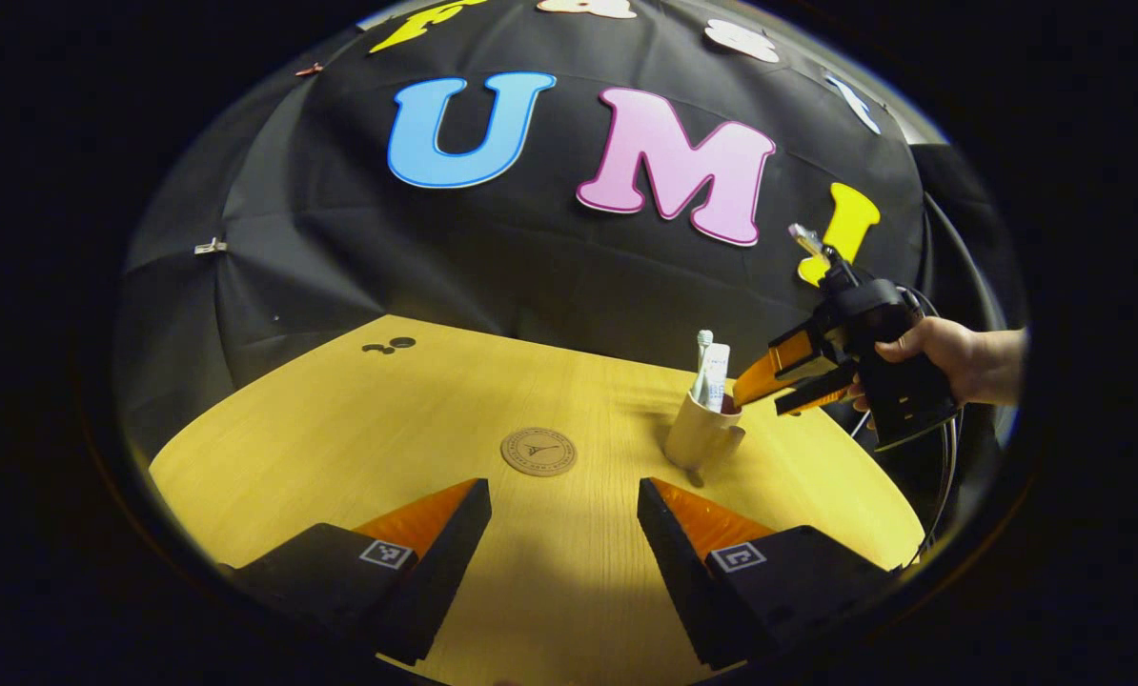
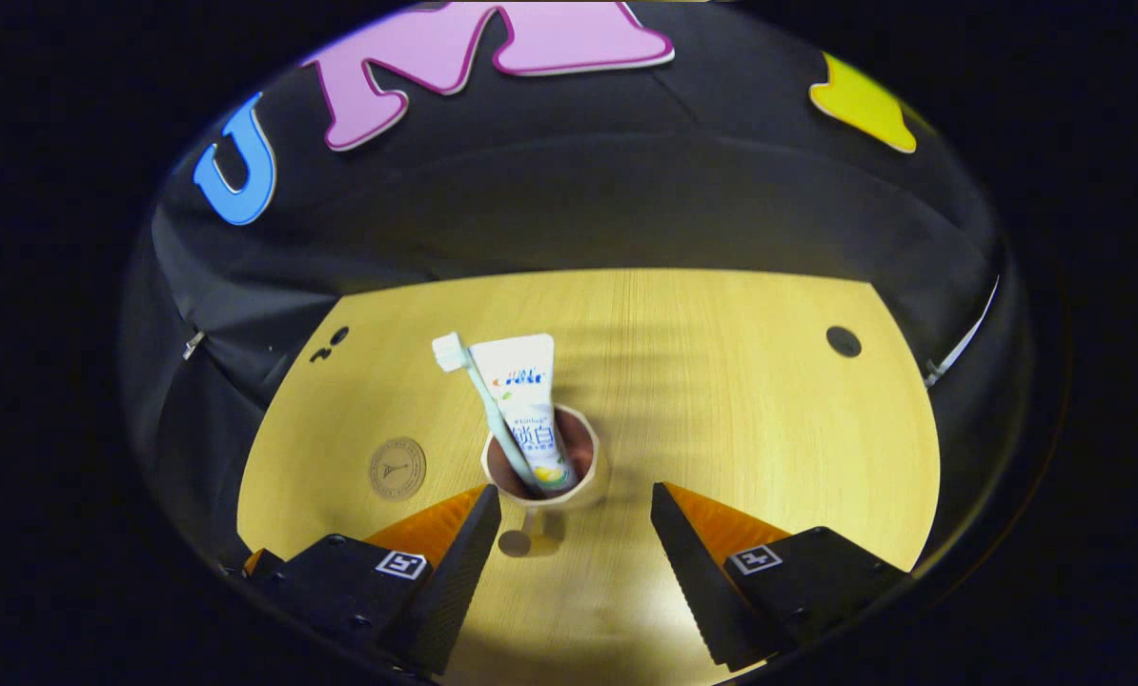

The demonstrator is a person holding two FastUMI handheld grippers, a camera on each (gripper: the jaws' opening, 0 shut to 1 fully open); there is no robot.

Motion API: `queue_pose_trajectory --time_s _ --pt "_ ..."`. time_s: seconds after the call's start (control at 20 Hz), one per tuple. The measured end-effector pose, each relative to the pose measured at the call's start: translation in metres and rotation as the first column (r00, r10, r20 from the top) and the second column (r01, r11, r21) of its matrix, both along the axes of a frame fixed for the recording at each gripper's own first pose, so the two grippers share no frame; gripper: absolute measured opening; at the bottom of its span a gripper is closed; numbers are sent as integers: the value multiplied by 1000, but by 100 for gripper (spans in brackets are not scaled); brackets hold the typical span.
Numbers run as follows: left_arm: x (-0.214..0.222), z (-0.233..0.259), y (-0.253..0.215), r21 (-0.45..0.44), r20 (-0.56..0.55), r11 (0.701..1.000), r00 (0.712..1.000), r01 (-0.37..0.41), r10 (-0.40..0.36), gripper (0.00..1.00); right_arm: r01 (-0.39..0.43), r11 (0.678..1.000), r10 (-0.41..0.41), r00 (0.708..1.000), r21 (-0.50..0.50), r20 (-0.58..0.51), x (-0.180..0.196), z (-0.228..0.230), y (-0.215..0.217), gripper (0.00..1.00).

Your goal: Put the toothbrush and toothpaste on the desktop into the cup, then pick up the cup and place it on the coaster on the desktop.

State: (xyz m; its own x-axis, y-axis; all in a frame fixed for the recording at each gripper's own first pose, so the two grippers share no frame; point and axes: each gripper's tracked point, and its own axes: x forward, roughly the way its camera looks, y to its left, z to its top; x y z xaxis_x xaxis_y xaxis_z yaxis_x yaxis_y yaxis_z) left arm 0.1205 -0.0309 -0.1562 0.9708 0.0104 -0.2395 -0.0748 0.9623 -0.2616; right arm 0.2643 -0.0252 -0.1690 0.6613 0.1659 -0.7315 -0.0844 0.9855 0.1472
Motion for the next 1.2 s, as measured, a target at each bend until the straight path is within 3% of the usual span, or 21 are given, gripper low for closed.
queue_pose_trajectory --time_s 0.2,0.55,0.8,1.05,1.15,1.2 --pt "-15 -1 21 -78 -27 995 998 -60 58 98 -17 1000 18 991 5 -132 -6 -15 13 98" --pt "-46 -24 58 -56 -93 989 987 -136 130 98 -33 999 30 944 -4 -328 -1 -52 38 98" --pt "-59 -43 71 -108 -149 978 975 -180 163 98 -28 999 12 928 -39 -371 7 -75 41 98" --pt "-63 -57 74 -80 -191 982 970 -169 151 98 -5 999 -12 919 -42 -395 12 -87 40 96" --pt "-62 -58 71 -75 -193 985 971 -156 139 98 11 999 -27 917 -44 -399 15 -91 38 88" --pt "-61 -57 68 -72 -191 986 973 -149 133 97 11 999 -24 915 -36 -403 15 -92 38 65"
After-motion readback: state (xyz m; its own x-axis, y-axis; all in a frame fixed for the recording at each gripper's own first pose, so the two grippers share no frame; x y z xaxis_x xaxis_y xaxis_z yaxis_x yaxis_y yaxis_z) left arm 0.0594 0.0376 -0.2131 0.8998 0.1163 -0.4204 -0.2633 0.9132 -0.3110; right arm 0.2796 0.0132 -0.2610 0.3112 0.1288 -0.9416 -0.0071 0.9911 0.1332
